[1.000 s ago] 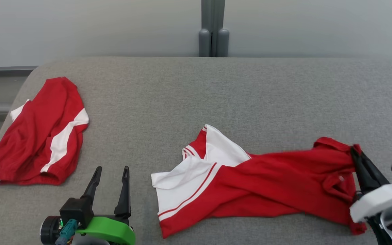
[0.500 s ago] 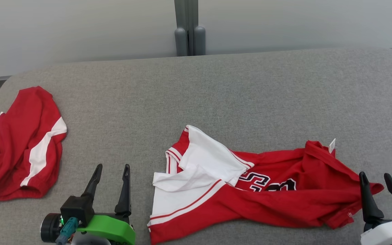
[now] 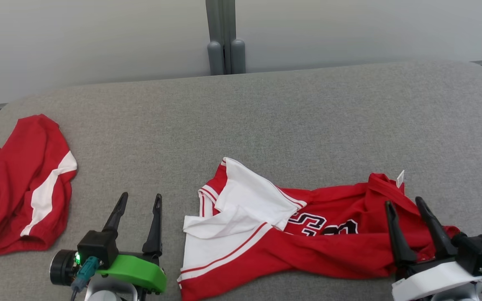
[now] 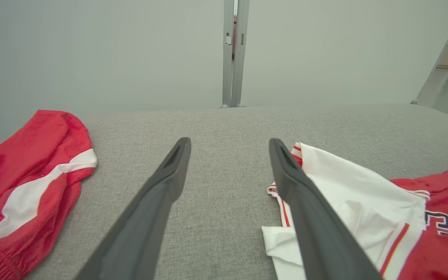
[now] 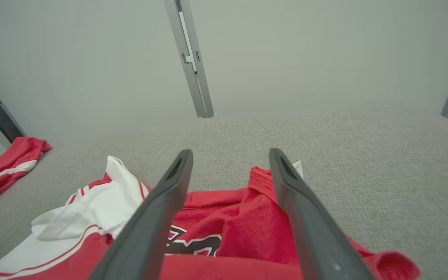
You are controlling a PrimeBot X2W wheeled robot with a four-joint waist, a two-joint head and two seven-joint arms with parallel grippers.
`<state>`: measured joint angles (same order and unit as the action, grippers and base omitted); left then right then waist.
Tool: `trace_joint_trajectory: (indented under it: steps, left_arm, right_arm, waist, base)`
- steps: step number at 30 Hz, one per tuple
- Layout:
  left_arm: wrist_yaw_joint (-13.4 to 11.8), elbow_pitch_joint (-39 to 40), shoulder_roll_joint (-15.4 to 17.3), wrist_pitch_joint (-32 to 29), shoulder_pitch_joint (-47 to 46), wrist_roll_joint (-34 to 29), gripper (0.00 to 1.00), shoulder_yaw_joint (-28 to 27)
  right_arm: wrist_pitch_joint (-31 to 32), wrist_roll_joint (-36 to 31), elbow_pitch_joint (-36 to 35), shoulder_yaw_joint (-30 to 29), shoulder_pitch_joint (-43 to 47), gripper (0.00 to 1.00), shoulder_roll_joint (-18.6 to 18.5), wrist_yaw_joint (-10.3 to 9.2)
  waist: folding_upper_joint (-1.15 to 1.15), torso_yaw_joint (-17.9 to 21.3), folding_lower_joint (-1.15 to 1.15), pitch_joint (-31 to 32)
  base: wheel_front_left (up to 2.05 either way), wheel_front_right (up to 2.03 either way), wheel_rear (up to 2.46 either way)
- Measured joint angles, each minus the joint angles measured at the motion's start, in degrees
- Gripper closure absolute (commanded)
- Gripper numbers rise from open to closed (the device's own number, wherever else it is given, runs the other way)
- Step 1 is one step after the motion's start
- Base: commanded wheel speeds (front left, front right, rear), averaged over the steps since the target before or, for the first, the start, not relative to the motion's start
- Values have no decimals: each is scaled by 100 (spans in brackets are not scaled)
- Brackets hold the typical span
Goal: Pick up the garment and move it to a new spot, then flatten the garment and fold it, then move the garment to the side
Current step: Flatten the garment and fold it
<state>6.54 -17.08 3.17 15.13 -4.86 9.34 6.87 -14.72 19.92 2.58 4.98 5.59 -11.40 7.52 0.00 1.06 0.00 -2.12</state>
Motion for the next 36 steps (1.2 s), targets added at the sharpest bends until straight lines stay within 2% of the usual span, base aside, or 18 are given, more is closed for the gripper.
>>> trace_joint_trajectory:
  steps: [8,14,23,36]
  left_arm:
    - [56,-310,222,0,-616,-141,0,263]
    - [77,-834,452,0,-1547,-131,0,676]
    - [85,-2038,628,-180,-2542,504,0,1994]
    - [85,-3439,800,-609,-3046,1662,0,3728]
  right_arm:
    - [-26,-92,234,364,-261,0,169,0]
    - [-27,-102,263,471,-480,0,148,0]
    - [-30,-102,270,613,-742,0,127,0]
    - [-33,-142,352,673,-939,0,151,0]
  waist:
    - [0,81,0,-112]
    - [0,172,0,-243]
    - [0,374,0,-493]
    - [0,558,0,-768]
  base:
    - [0,0,0]
    - [0,0,0]
    - [0,0,0]
    - [0,0,0]
